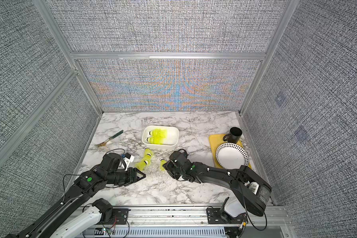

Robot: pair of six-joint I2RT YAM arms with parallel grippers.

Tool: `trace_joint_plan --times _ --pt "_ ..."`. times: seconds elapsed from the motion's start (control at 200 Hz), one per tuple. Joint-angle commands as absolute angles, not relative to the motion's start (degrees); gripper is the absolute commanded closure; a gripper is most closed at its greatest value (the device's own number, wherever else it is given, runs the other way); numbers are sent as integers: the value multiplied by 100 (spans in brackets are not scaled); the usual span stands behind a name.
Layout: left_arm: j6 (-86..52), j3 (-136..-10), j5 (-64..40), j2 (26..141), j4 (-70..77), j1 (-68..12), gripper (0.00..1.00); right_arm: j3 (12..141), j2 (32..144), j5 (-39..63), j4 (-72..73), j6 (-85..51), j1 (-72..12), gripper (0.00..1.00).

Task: Put the shuttlecocks into the storage box
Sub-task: Pick up the shuttlecock at the center of the board.

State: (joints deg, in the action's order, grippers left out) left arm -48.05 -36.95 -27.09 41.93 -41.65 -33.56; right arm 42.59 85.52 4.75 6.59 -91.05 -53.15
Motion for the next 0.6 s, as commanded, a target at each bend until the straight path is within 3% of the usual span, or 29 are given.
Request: trace_joint_plan --times 0.0,0.596 --pt "-4834 -3648 -2738 4065 -4271 -3357 45 4330 8705 255 1290 -9455 -5365 54" --pt "-4895 -3647 -2707 3727 -4464 -3358 45 4448 9505 219 1719 -9730 -5223 75"
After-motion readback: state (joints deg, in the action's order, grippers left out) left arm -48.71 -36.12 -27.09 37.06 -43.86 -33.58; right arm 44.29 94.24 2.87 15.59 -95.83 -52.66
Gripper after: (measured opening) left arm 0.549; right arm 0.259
